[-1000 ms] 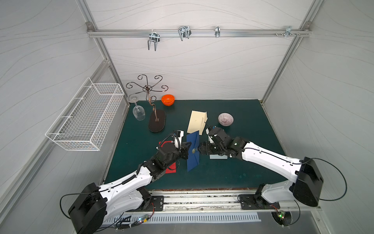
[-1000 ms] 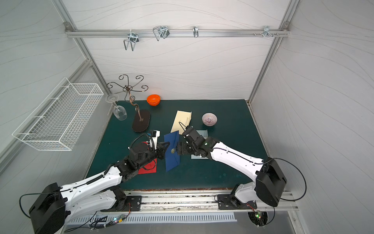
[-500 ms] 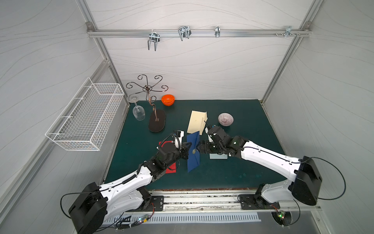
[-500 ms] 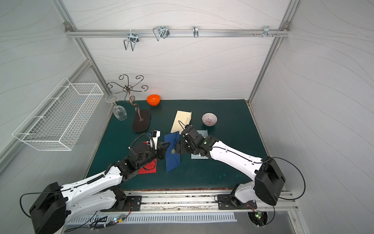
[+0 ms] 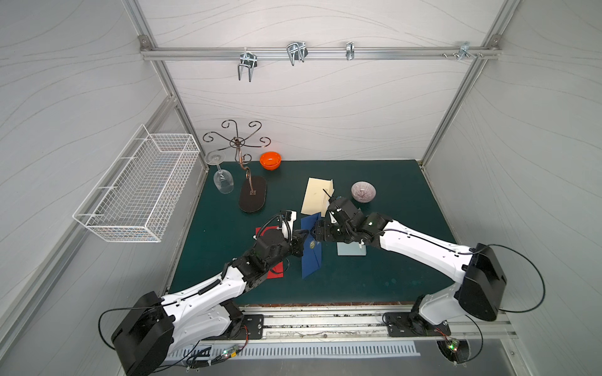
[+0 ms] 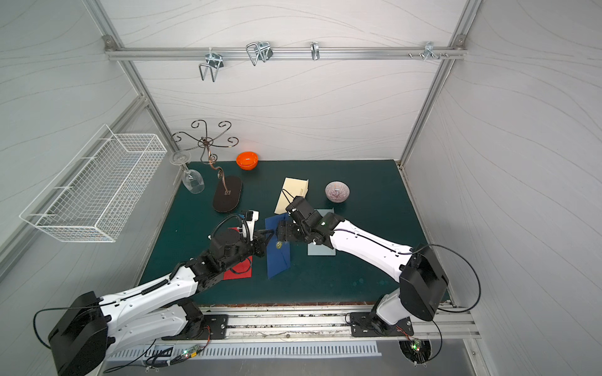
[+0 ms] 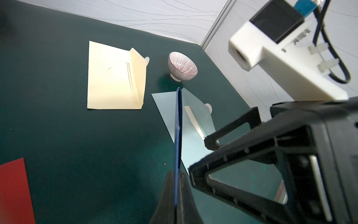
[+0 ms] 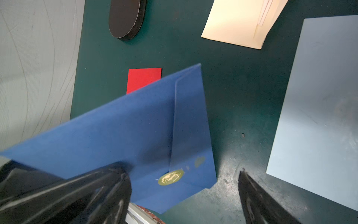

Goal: Open the envelope
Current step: Open the envelope flap on the envelope.

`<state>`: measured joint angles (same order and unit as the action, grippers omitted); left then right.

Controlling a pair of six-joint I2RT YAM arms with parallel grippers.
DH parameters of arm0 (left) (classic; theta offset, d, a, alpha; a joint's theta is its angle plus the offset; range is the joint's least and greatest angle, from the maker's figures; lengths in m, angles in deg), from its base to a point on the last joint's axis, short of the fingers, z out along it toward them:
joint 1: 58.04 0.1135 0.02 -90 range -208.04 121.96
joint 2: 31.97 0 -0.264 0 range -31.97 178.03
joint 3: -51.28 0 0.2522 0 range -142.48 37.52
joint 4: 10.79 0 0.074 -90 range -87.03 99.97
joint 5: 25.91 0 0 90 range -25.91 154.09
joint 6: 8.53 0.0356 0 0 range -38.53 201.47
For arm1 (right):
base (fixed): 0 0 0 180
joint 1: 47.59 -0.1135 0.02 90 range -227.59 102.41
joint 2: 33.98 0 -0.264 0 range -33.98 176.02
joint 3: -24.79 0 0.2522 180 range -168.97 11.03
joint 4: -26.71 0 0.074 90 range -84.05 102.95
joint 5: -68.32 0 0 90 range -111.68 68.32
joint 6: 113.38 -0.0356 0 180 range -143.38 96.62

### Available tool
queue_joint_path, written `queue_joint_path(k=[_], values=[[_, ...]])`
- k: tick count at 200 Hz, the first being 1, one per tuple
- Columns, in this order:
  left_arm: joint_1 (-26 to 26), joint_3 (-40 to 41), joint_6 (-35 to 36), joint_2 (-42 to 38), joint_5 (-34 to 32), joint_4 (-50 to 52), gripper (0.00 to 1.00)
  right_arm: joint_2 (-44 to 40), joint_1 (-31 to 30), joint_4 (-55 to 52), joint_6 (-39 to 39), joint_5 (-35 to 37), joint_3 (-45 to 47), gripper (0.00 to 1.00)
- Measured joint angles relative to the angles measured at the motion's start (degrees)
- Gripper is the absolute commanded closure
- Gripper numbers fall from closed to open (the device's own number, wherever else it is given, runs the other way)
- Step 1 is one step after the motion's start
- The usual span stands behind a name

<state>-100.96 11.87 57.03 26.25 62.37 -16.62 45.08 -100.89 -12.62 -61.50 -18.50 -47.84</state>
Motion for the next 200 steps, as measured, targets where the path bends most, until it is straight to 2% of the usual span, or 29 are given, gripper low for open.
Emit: queue_joint_path(k=[102,155,200], values=[[0.0,0.0,-1.5,0.4,0.8,0.0,1.0,0.9,0.0,-0.2,-2.6,-0.6,-1.8,0.12],[0.0,-0.1,-2.8,1.1,1.0,1.2,1.0,6.5,0.0,-0.6,-4.5,-1.4,-7.6,0.12],[0.0,-0.1,-4.4,1.1,0.7,2.2,1.0,8.6,0.0,-2.0,-5.6,-2.7,-8.3,0.12]])
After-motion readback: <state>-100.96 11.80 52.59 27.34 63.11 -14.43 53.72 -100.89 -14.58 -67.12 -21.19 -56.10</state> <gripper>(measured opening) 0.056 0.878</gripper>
